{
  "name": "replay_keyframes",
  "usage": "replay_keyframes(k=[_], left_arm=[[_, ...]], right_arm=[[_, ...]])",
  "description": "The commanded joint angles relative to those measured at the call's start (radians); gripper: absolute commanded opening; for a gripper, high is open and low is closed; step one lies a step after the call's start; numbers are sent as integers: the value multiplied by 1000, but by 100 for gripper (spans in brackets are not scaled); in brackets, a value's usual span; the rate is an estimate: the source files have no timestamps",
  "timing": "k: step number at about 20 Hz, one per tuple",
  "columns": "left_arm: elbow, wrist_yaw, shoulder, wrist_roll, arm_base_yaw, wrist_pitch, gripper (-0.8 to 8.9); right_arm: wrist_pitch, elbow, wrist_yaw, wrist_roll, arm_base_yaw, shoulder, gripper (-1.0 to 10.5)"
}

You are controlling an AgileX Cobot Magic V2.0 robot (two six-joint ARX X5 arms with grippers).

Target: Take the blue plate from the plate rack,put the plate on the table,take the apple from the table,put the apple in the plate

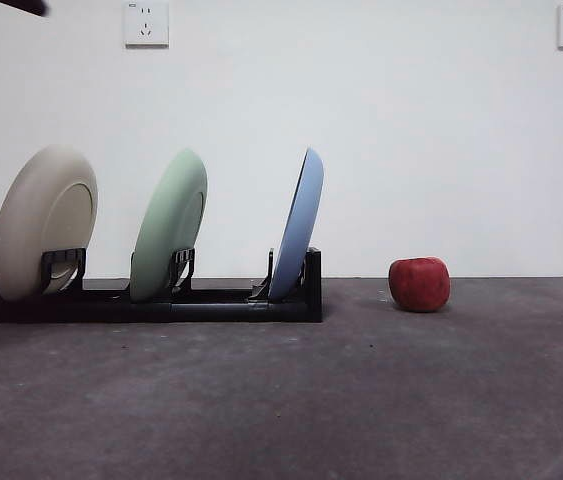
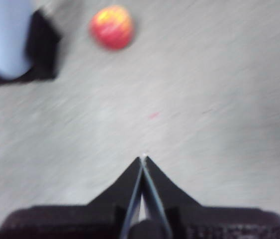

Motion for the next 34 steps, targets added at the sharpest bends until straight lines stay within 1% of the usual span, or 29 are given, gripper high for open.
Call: replay_keyframes(k=[1,3,9,10,13,14,18,19,21,26,31,34], left_arm=[[92,53,107,-16,-42,-48,-5],[177,62,197,-15,-102,-78,-5],[412,60,450,-16,-252,-96,-6],[455,53,489,-21,-269,-104,-5],[607,-15,620,-21,-332,-124,0],[651,-17,655,-20,-346,-131,3],[808,-17,803,-49,-402,-158,224],[825,-17,833,-56,-413,-158,300],[830,-39,867,-57,-428,-158,355],[830,-142,912,-57,-454,-182,355],[830,-149,925,-42,-468,-182,345],[830,-150,936,-47,-475,-181,345]], right_arm=[[8,3,-73,38,0,48,0],[13,3,-92,49,0,82,0],[8,3,-93,54,0,159,0],[8,3,-93,54,0,161,0],[11,3,-92,54,0,164,0],[10,3,-92,54,0,164,0],[8,3,-92,54,0,164,0],[7,3,-93,54,0,164,0],[5,3,-93,54,0,164,0],[3,3,-93,54,0,164,0],[8,3,-92,53,0,164,0],[8,3,-92,53,0,164,0]])
